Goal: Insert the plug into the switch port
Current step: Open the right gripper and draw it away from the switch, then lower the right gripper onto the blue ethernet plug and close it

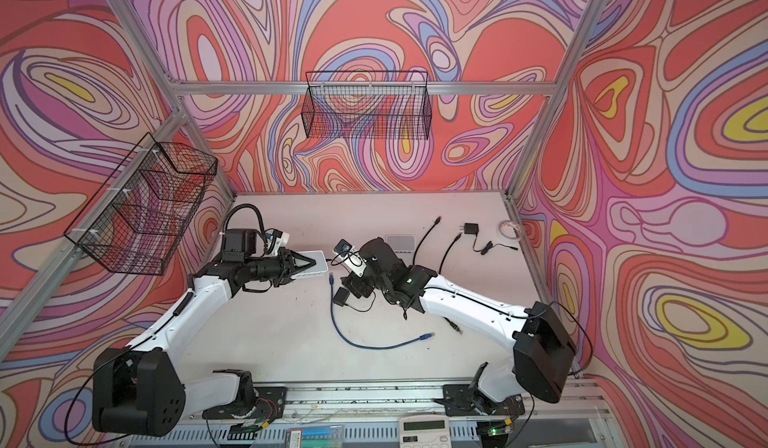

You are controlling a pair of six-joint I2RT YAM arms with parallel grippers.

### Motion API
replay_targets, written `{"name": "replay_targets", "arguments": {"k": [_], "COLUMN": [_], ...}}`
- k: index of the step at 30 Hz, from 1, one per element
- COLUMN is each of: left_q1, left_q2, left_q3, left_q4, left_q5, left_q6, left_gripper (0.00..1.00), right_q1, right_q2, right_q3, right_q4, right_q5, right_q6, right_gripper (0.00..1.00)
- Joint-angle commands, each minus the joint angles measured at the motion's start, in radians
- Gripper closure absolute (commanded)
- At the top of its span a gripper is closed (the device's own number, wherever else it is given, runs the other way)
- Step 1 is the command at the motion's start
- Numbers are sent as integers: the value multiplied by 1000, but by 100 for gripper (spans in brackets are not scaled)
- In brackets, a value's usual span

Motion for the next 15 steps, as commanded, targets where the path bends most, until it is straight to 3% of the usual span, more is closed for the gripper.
{"name": "replay_targets", "arguments": {"k": [1,6,15], "left_q1": [3,3,-2], "left_q2": [22,105,238], "left_q3": [28,65,102], "left_q4": [194,295,417], "left_q5": [-79,-142,-218], "left_q6": [-119,-183,-225], "left_gripper": [100,100,100], "right_q1": [-1,11,49], "right_q2": [9,118,419], "right_q3": [-26,-37,196], "right_q4": [-37,-8,-123], "right_q5": [2,35,63], "right_q6": [211,347,398], "right_gripper": [29,40,42]}}
